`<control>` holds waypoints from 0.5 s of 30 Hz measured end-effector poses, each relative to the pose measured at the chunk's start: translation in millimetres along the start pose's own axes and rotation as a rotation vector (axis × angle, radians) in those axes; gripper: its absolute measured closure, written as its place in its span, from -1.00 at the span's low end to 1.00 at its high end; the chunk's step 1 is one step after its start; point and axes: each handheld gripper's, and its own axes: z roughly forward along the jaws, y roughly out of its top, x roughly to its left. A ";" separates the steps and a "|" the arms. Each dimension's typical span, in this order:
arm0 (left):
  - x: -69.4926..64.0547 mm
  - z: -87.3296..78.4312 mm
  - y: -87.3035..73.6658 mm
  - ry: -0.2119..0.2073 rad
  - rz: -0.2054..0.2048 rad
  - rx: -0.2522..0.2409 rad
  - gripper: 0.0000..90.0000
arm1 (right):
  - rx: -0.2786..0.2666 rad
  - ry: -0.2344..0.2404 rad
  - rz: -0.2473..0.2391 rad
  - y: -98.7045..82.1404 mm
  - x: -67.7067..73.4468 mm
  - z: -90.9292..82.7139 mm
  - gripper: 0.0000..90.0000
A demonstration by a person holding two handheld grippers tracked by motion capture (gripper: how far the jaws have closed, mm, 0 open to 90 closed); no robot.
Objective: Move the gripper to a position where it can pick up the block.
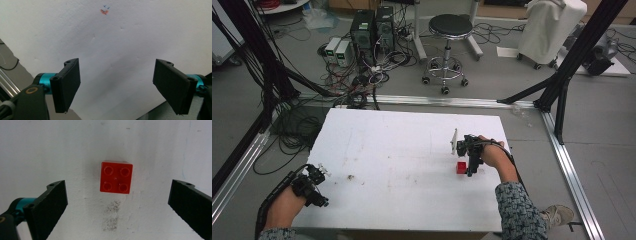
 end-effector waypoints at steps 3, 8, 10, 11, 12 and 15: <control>0.0 0.3 0.2 -0.002 0.003 0.000 -0.50 | 0.001 -0.001 0.008 -0.6 -0.2 3.6 -0.96; -0.3 0.5 0.4 -0.003 0.002 0.003 -0.50 | -0.008 0.003 0.028 -1.9 -1.6 15.0 -0.96; -0.5 0.9 0.4 0.000 0.003 0.004 -0.50 | -0.006 0.009 0.036 -1.8 -1.5 18.6 -0.96; -0.5 0.9 0.4 0.000 0.003 0.004 -0.50 | -0.006 0.009 0.036 -1.8 -1.5 18.6 -0.96; -0.8 1.1 0.5 -0.002 0.000 0.003 -0.50 | -0.006 0.009 0.036 -1.5 -1.6 21.6 -0.96; -0.8 1.1 0.6 -0.003 0.001 0.003 -0.50 | -0.006 0.015 0.040 -1.1 -2.1 24.4 -0.96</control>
